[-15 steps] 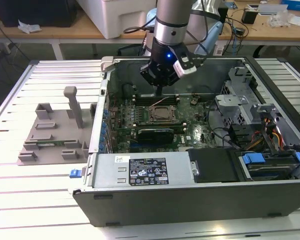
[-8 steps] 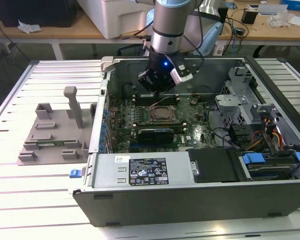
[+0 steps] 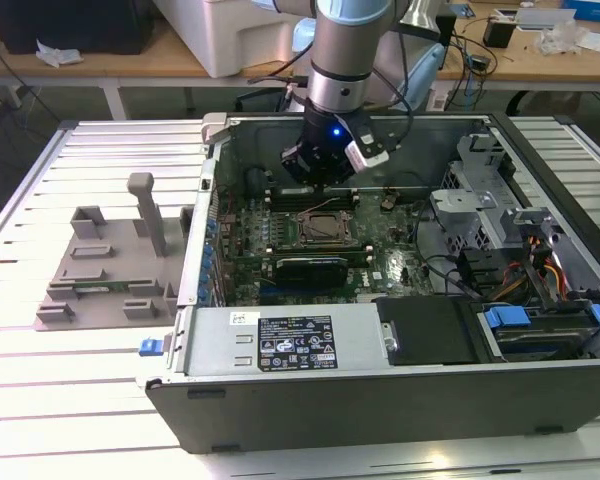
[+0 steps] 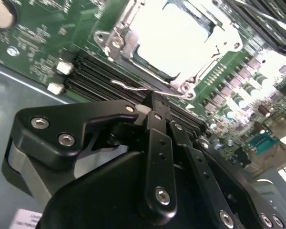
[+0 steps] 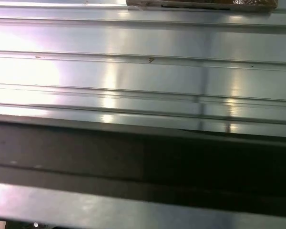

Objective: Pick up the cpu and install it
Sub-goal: 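Install the first cpu locking lever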

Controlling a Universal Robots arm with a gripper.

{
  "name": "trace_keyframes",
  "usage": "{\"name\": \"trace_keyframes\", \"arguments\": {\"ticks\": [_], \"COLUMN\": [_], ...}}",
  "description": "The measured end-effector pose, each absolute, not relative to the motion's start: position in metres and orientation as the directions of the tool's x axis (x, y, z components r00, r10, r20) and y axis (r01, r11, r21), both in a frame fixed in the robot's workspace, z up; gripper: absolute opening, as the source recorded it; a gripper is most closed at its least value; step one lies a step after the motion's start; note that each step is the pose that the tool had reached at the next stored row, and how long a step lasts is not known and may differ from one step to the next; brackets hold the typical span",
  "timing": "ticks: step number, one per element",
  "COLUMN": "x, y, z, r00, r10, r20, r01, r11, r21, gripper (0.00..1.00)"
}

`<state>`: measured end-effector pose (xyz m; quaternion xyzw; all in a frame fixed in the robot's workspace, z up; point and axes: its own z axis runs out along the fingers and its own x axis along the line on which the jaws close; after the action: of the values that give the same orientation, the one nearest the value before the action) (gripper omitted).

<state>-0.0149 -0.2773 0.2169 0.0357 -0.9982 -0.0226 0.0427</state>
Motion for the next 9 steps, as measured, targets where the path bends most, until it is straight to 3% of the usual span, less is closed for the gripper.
{"name": "trace_keyframes", "arguments": {"ticks": [9], "x": [0.0], "y": [-0.277], "z": [0.202], "r00": [-0.993], "r10": [-0.071], "r20": [0.089], "r01": [-0.067], "r11": [0.997], "r21": [0.048], "gripper": [0.11]}}
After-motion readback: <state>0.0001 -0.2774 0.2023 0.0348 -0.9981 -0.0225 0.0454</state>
